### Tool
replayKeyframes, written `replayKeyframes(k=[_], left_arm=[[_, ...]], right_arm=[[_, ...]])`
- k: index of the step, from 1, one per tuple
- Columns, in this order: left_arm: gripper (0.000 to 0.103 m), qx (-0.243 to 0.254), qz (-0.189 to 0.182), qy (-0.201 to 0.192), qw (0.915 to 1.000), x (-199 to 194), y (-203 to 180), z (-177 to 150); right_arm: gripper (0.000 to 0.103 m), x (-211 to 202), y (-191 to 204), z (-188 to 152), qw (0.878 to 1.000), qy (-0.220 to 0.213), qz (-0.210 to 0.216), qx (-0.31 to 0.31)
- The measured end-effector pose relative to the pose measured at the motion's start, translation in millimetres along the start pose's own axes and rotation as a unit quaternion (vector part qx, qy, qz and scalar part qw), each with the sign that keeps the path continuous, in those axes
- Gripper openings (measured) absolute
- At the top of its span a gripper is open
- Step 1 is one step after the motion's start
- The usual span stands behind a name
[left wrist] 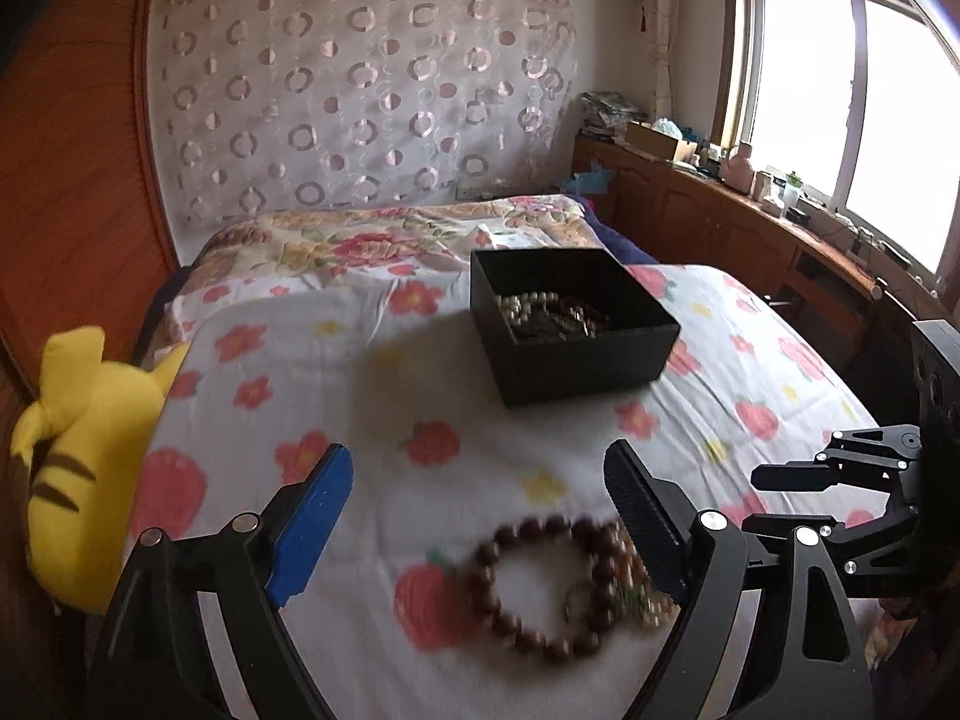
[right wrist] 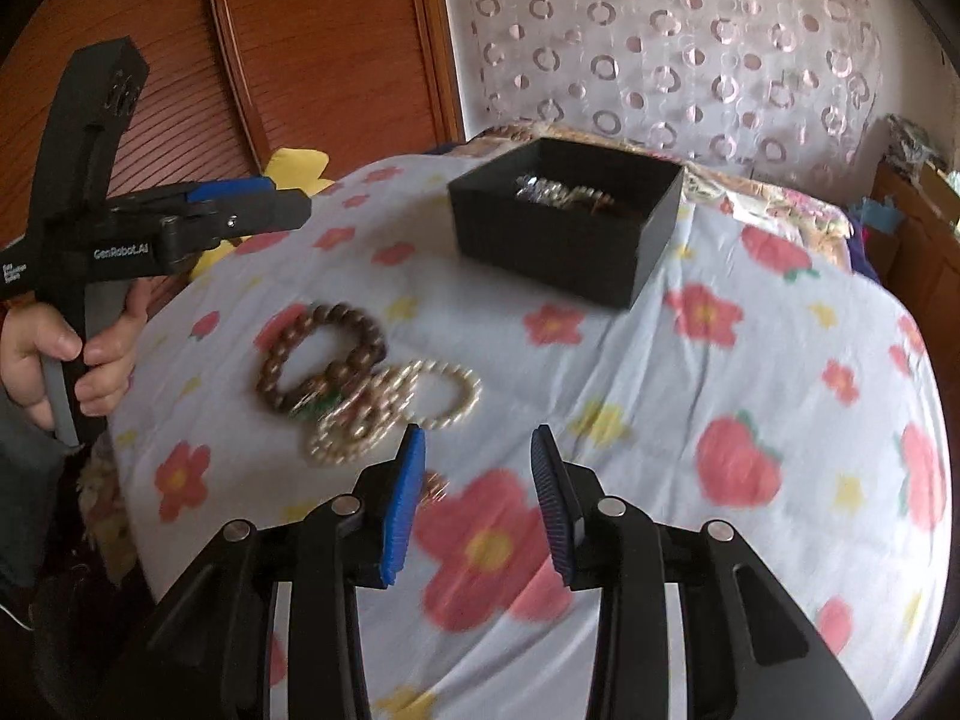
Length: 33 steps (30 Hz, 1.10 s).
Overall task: Organize jewelry
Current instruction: 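Grasp the brown wooden bead bracelet with the left tool while the right tool grasps the gold brooch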
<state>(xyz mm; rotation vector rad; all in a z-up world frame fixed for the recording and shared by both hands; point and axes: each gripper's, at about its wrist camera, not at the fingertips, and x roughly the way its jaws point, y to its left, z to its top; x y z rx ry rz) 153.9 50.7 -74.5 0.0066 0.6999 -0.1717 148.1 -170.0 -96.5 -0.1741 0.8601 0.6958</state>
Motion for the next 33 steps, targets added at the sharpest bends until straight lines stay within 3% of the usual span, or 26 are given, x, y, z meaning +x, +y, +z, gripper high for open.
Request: replayKeyframes(k=[10,17,22,26,28,30,33], left_arm=[[0.083,-0.014,0.011,0.008,0.9998,-18.7,9.7,-24.6],[0.083,-0.02,0.009,0.019,0.9996,-15.3,17.1,-34.4],[0.083,-0.019,0.006,0.034,0.9992,-5.6,17.4,-40.0],[0.083,-0.014,-0.001,0.049,0.9987,5.9,14.4,-43.3],[0.074,-0.012,-0.008,0.056,0.9983,11.5,12.6,-44.3],[0.048,-0.012,-0.018,0.069,0.9974,19.4,11.3,-44.7],[0.029,-0.009,-0.021,0.085,0.9961,30.2,9.4,-43.8]], right_arm=[[0.039,9.7,13.2,-4.8,1.0,0.023,0.004,-0.007],[0.029,21.1,21.6,-5.2,0.999,0.04,-0.018,-0.029],[0.016,20.3,23.0,-9.1,0.998,0.038,-0.031,-0.037],[0.014,16.2,21.1,-13.1,0.998,0.032,-0.03,-0.034],[0.014,12.2,19.5,-15.7,0.999,0.028,-0.029,-0.031],[0.014,8.9,18.6,-18.5,0.999,0.024,-0.029,-0.028],[0.014,3.1,18.4,-21.3,0.999,0.018,-0.027,-0.025]])
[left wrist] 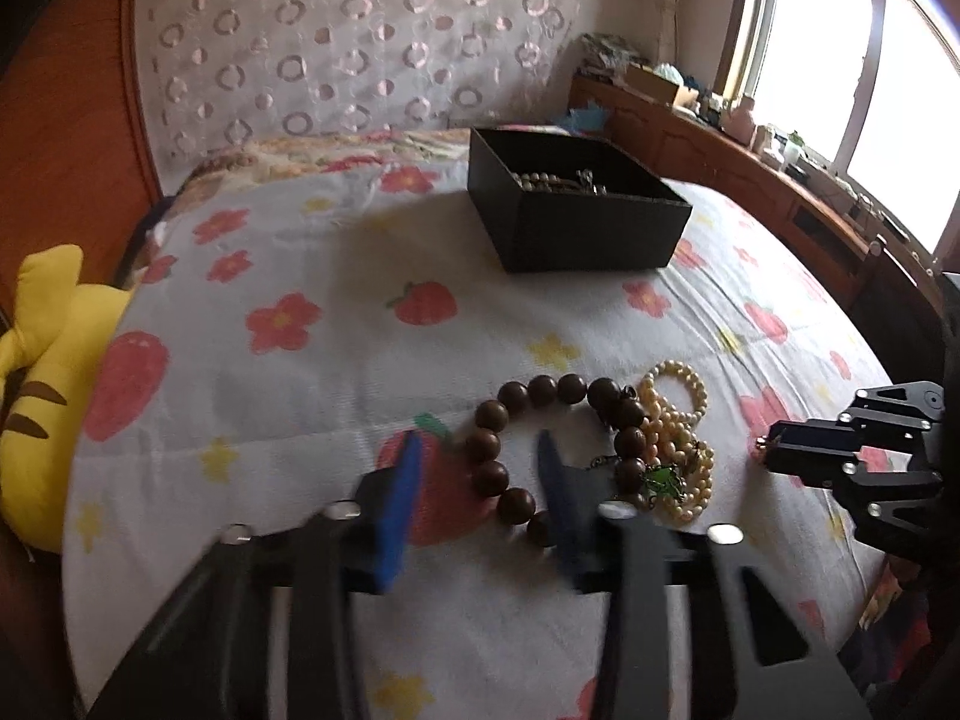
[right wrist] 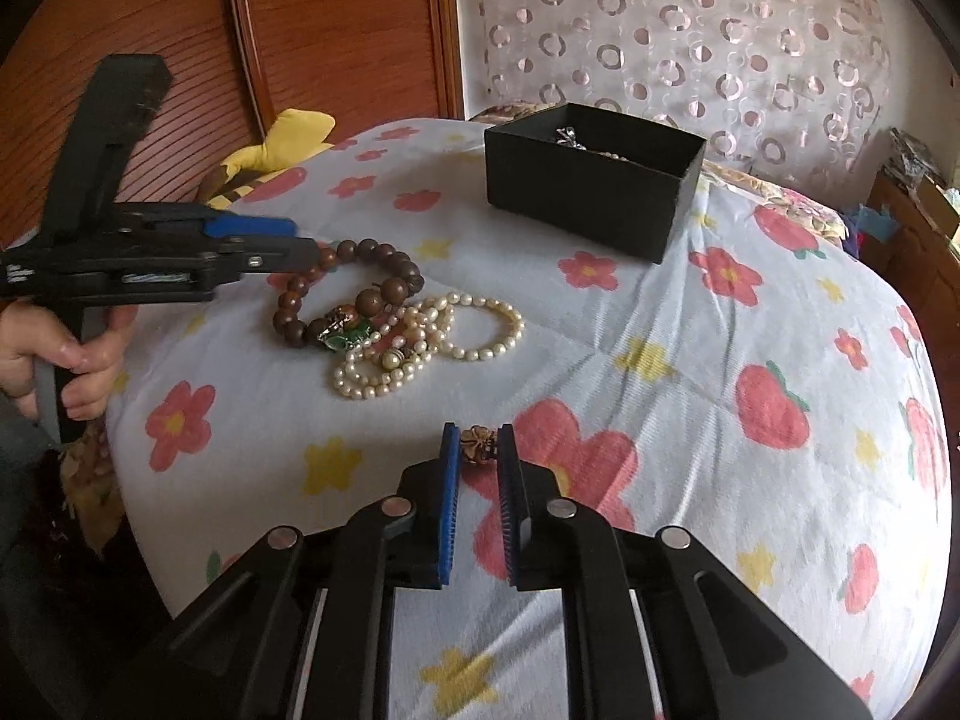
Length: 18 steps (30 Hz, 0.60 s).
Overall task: Organize jewelry
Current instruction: 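Grasp the brown wooden bead bracelet with the left tool while the right tool grasps the gold brooch, then carry the bead bracelet and gold brooch over the black box and open both tools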
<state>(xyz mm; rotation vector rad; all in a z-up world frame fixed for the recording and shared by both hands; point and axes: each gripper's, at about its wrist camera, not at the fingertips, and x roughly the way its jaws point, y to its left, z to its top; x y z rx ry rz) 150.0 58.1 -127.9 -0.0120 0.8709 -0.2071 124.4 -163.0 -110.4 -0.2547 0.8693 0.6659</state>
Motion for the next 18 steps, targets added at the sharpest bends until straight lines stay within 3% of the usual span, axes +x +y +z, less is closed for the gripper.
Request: replayKeyframes(k=[10,12,18], left_arm=[[0.028,0.006,0.008,0.02,0.9997,16.3,-5.3,8.4],[0.013,0.009,0.008,0.024,0.9996,19.2,-6.8,9.0],[0.012,0.029,0.002,0.007,0.9996,7.6,-18.4,10.1]], right_arm=[[0.014,-20.7,-3.7,-0.1,1.0,-0.022,0.003,0.005],[0.014,-23.6,-3.6,-0.9,1.0,-0.024,0.003,0.005],[0.014,-32.5,-6.6,2.1,0.999,-0.031,0.004,0.008]])
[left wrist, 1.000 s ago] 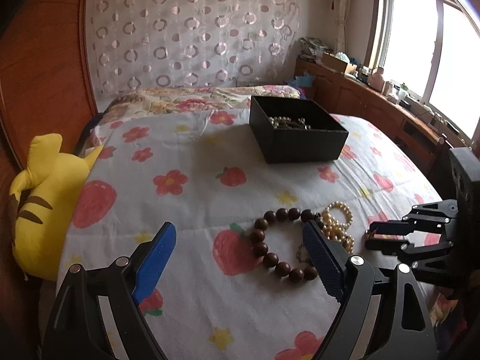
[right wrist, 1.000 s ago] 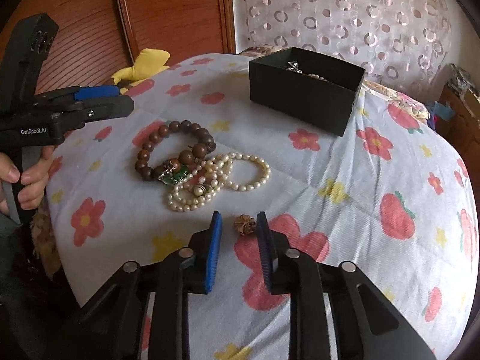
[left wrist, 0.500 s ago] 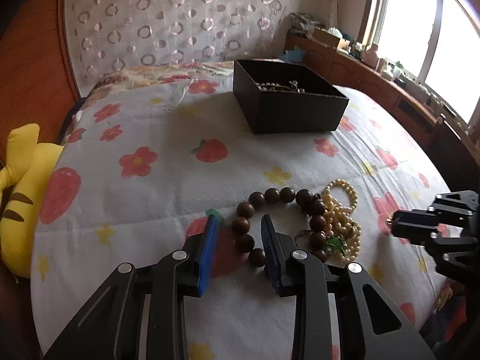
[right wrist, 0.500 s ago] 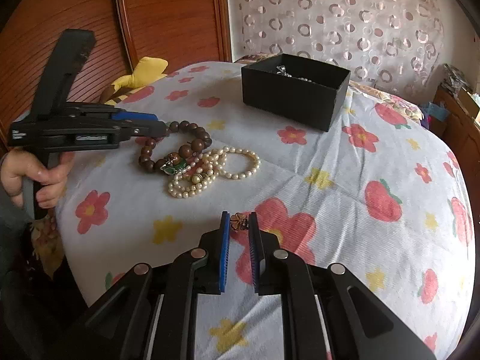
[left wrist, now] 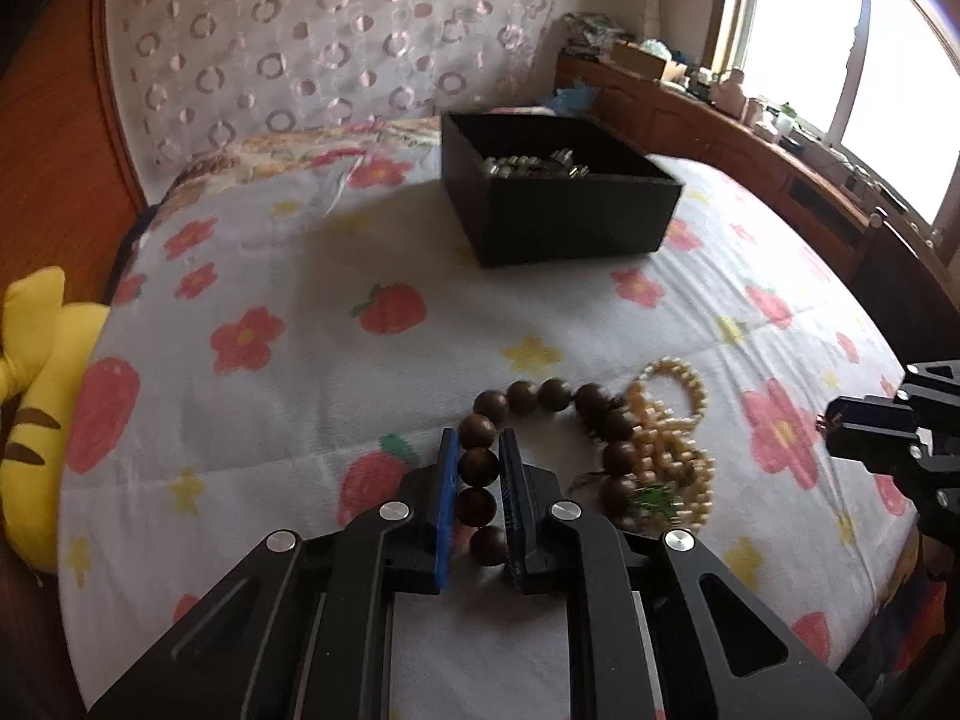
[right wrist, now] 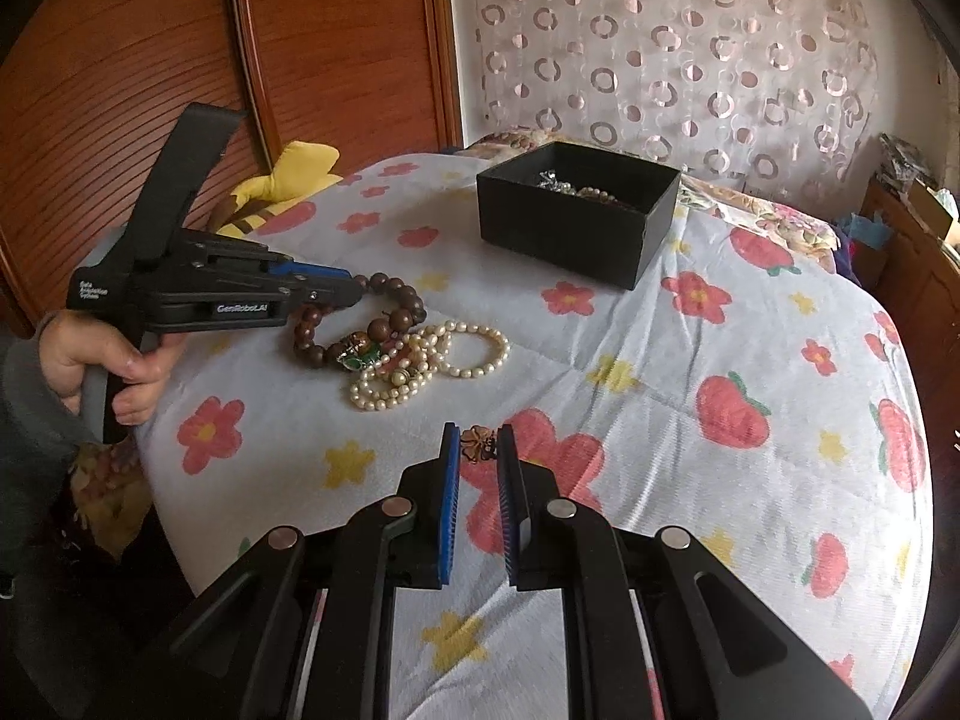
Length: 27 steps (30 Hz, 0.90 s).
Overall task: Organize jewelry
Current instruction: 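Carry the bead bracelet and gold brooch over the black box and open both tools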
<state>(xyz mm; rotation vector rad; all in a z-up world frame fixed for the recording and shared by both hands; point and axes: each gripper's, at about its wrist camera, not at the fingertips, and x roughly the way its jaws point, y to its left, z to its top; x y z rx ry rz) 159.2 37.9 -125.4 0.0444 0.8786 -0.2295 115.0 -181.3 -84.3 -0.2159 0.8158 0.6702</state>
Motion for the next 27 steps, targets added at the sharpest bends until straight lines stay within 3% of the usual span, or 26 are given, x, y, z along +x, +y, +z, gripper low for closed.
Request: replayKeyframes(k=[14,20,27], left_arm=[[0.012,0.021,-0.028,-0.132,0.9906,-99.7,-28.5,58.0],[0.012,0.03,-0.027,-0.162,0.986,-121.7,-35.6,81.2],[0.012,0.043,-0.023,-0.17,0.9843,-121.4,-44.9,102.1]], right_arm=[[0.014,-34.2,-0.9,22.2,0.999,-0.035,-0.006,-0.013],[0.014,-47.0,-3.1,39.7,0.998,-0.055,-0.013,-0.018],[0.014,-53.8,-11.6,61.0,0.997,-0.072,-0.023,-0.021]])
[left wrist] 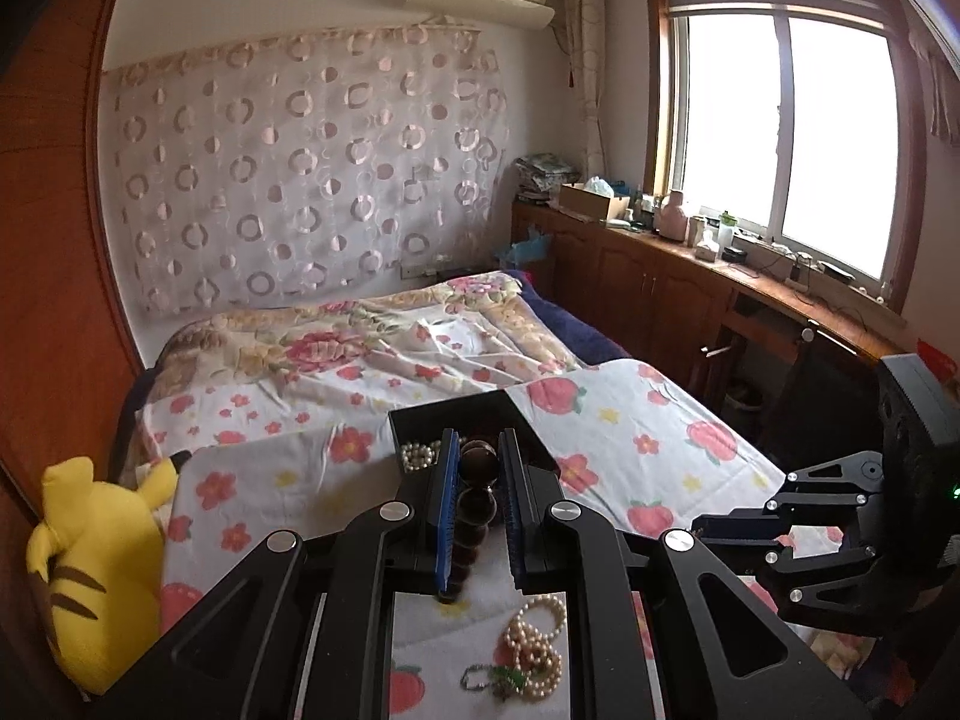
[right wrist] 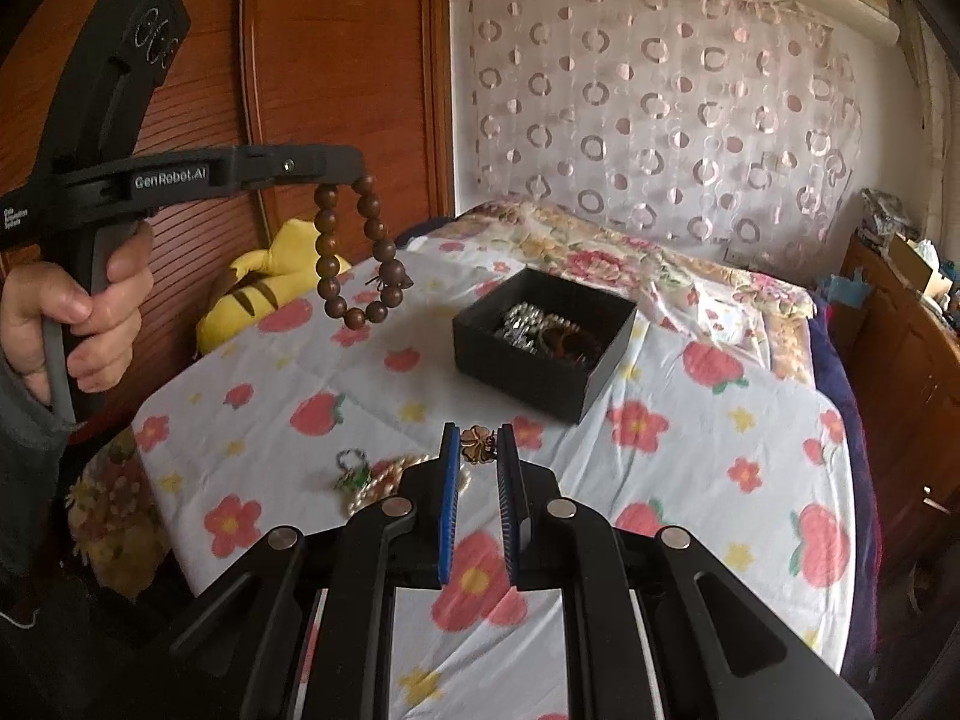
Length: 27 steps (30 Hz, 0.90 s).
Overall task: Organize jewelry
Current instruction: 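Carry the bead bracelet and gold brooch over the black box and open both tools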
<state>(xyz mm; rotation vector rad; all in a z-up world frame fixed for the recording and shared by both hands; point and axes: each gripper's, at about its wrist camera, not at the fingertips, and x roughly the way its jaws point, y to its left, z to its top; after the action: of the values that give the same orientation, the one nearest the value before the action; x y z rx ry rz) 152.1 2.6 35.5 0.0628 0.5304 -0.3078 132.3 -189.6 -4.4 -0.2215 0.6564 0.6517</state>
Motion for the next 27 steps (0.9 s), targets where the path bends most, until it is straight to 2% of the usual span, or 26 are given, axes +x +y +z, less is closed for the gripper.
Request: replayKeyframes(k=[13,20,27], left_arm=[[0.012,-0.008,-0.012,0.013,0.9998,59.0,16.2,14.4],[0.012,-0.016,-0.017,0.021,0.9995,97.4,32.8,24.9],[0.012,-0.019,-0.016,0.046,0.9987,149.7,48.2,25.8]], right_arm=[[0.014,29.8,-23.9,31.0,1.0,-0.001,-0.007,-0.003],[0.014,66.9,-46.0,49.1,1.0,0.006,-0.002,0.0],[0.014,116.6,-73.3,63.2,1.0,0.022,0.004,0.009]])
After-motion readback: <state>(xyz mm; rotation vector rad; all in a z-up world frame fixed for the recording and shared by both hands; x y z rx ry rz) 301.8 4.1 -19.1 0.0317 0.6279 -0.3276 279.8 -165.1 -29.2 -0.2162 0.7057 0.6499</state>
